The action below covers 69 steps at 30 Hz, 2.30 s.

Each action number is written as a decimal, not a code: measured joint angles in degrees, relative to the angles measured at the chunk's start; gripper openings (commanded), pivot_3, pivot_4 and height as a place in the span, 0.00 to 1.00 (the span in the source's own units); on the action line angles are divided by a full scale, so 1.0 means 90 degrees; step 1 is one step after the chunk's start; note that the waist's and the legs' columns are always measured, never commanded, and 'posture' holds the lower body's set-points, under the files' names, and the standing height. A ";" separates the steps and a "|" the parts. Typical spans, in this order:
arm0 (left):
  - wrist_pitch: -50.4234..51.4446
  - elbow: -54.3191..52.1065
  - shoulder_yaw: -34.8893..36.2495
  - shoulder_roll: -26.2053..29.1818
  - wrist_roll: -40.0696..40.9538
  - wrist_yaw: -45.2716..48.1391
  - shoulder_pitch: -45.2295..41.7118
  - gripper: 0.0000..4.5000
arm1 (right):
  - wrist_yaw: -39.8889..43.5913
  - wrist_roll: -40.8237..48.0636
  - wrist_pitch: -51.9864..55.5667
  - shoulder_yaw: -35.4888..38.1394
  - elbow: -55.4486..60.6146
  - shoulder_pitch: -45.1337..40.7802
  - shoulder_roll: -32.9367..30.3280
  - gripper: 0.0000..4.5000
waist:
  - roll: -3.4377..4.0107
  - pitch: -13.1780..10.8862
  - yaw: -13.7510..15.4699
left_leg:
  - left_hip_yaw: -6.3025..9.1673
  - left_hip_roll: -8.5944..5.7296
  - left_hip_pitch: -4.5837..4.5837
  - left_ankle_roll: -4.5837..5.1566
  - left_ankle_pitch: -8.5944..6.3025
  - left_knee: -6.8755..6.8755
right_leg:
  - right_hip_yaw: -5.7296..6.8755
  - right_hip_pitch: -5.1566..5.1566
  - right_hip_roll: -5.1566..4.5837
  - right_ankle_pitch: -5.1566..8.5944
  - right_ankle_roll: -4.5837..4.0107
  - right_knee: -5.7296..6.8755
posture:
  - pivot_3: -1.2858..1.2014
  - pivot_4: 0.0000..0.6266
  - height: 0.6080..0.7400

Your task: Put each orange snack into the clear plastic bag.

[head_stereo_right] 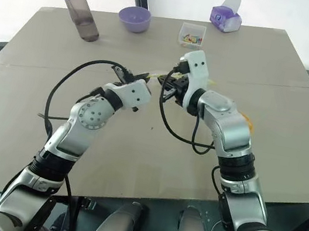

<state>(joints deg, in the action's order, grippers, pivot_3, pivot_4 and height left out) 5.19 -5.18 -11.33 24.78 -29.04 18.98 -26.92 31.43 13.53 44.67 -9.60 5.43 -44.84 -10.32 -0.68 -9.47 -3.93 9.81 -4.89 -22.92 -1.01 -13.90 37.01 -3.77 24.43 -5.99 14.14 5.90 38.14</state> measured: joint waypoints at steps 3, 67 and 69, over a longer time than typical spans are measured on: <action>0.0001 0.0000 0.0000 -0.0001 0.0000 0.0000 0.0001 0.00 | -0.0091 0.0009 0.0015 0.0013 -0.0066 0.0000 0.0021 0.01 | 0.0000 0.0000 0.0005 | 0.0000 -0.0001 0.0000 0.0000 0.0000 0.0000 | 0.0000 0.0000 -0.0001 0.0000 0.0000 0.0000 | 0.52 0.24 1.00; -0.0483 -0.0109 -0.0326 -0.0242 0.0400 0.0456 0.0164 0.00 | -0.0777 -0.1838 -0.2091 -0.1066 -0.1738 -0.0116 -0.0446 0.67 | 0.0000 0.0000 0.0001 | -0.0010 -0.0002 0.0000 0.0000 0.0000 0.0001 | -0.0001 0.0000 -0.0001 0.0000 0.0000 -0.0001 | 0.52 0.24 1.00; -0.0490 -0.0111 -0.0326 -0.0260 0.0428 0.0491 0.0178 0.00 | -0.0786 -0.2128 -0.2475 -0.1205 -0.1934 -0.0092 -0.0558 0.89 | 0.0000 0.0000 0.0001 | -0.0010 -0.0002 0.0000 0.0000 0.0000 0.0001 | -0.0001 0.0000 -0.0001 0.0000 0.0000 -0.0001 | 0.52 0.24 1.00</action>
<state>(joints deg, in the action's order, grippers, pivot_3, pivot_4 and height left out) 0.78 -6.18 -14.26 22.44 -25.19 23.40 -25.32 24.35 -5.63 22.39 -20.45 -11.98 -45.67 -15.35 -0.68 -9.46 -3.93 9.71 -4.91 -22.92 -1.01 -13.90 37.01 -3.78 24.43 -5.99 14.14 5.90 38.13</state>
